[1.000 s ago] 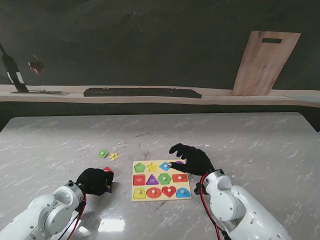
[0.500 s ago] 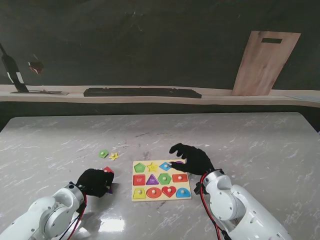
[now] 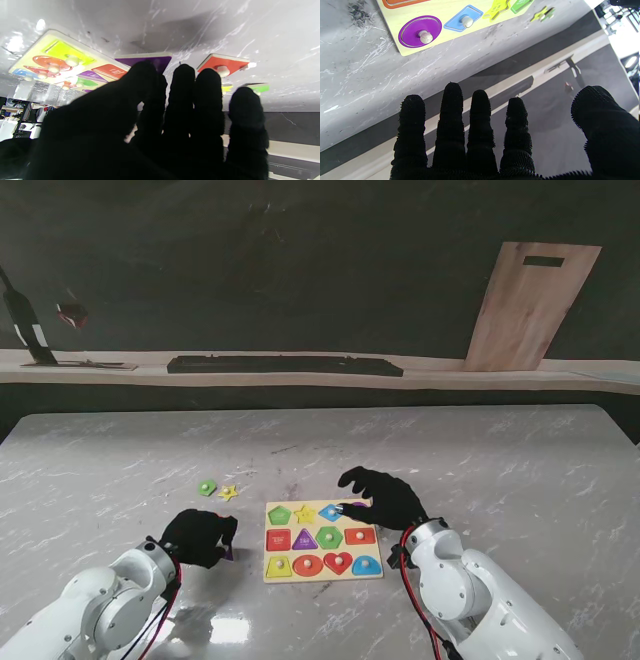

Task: Fit puzzle pieces into a puzzle board

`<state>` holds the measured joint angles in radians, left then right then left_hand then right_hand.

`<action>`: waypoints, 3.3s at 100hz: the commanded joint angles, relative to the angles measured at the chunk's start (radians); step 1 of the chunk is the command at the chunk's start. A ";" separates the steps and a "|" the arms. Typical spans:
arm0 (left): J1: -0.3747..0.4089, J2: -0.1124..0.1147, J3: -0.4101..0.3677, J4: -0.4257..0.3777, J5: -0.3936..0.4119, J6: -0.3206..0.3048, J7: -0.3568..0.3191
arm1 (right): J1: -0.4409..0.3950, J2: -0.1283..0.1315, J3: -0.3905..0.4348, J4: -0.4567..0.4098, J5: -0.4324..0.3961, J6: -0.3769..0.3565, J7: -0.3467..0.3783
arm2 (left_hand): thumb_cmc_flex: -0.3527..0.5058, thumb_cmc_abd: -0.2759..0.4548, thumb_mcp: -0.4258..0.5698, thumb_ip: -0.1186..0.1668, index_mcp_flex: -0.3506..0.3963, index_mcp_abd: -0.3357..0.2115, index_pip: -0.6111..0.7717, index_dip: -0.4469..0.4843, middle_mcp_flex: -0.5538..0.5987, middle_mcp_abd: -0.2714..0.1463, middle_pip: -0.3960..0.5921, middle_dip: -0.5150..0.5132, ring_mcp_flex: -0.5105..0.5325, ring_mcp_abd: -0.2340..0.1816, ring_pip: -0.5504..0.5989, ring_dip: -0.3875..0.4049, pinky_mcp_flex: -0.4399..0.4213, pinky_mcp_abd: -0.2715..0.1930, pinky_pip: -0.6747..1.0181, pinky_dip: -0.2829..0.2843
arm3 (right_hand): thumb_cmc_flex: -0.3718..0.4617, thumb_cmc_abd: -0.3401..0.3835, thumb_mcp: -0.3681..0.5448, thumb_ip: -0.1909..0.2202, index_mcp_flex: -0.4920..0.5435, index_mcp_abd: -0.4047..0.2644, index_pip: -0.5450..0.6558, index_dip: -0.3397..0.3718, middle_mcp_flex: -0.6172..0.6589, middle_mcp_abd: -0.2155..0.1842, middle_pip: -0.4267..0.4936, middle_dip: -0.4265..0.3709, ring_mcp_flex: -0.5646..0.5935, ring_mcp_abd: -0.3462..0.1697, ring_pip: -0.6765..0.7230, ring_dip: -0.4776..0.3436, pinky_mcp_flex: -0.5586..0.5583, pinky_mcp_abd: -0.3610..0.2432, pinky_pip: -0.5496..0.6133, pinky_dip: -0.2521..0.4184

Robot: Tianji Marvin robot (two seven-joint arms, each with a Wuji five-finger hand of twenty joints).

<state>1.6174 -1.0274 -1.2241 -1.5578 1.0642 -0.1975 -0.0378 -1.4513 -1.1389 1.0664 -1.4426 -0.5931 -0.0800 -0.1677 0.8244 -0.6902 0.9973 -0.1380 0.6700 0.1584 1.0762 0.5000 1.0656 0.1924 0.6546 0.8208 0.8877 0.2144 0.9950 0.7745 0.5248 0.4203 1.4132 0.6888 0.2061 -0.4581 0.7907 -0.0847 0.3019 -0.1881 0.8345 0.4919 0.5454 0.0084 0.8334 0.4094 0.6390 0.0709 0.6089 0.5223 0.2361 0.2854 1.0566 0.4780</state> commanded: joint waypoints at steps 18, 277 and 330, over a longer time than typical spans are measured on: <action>-0.050 -0.009 0.042 -0.028 -0.017 0.049 -0.022 | -0.011 -0.002 0.011 -0.002 -0.013 -0.033 -0.014 | 0.006 -0.013 0.060 0.026 0.031 0.020 0.043 0.039 0.022 0.063 0.033 0.016 0.025 -0.003 0.040 0.001 -0.005 0.030 0.054 0.037 | -0.029 0.025 -0.009 0.033 0.005 -0.033 0.001 0.009 0.020 -0.029 0.013 0.009 0.014 -0.026 0.016 0.011 -0.004 0.006 0.017 0.014; -0.488 -0.129 0.665 0.285 -0.408 0.405 0.032 | -0.060 -0.015 0.089 -0.019 0.075 -0.097 -0.040 | 0.018 0.012 0.016 0.004 0.005 0.045 0.063 0.034 -0.012 0.077 0.103 0.003 0.011 0.006 0.093 0.006 -0.007 0.041 0.078 0.076 | -0.020 0.031 -0.020 0.035 0.003 -0.033 -0.004 0.011 0.020 -0.029 0.012 0.009 0.013 -0.025 0.016 0.012 -0.007 0.006 0.016 0.014; -0.460 -0.124 0.647 0.258 -0.407 0.422 0.030 | -0.066 -0.016 0.097 -0.025 0.069 -0.097 -0.047 | 0.027 0.004 -0.038 -0.031 0.018 0.054 0.063 0.022 -0.006 0.082 0.109 -0.009 0.024 0.014 0.094 0.002 -0.001 0.054 0.078 0.081 | -0.021 0.030 -0.020 0.035 0.004 -0.033 -0.004 0.011 0.020 -0.029 0.012 0.009 0.013 -0.024 0.017 0.012 -0.007 0.004 0.016 0.014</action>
<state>1.1443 -1.1529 -0.5826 -1.3004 0.6598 0.2215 -0.0019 -1.5111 -1.1497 1.1654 -1.4605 -0.5217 -0.1755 -0.2148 0.8295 -0.6800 0.9720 -0.1382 0.6687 0.2293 1.1285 0.5289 1.0616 0.2111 0.7769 0.8317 0.8880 0.2280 1.0549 0.7745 0.5144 0.4203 1.4518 0.7399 0.2064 -0.4481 0.7914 -0.0847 0.3019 -0.1884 0.8345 0.4919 0.5454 0.0083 0.8334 0.4094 0.6390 0.0708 0.6094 0.5224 0.2361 0.2854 1.0567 0.4781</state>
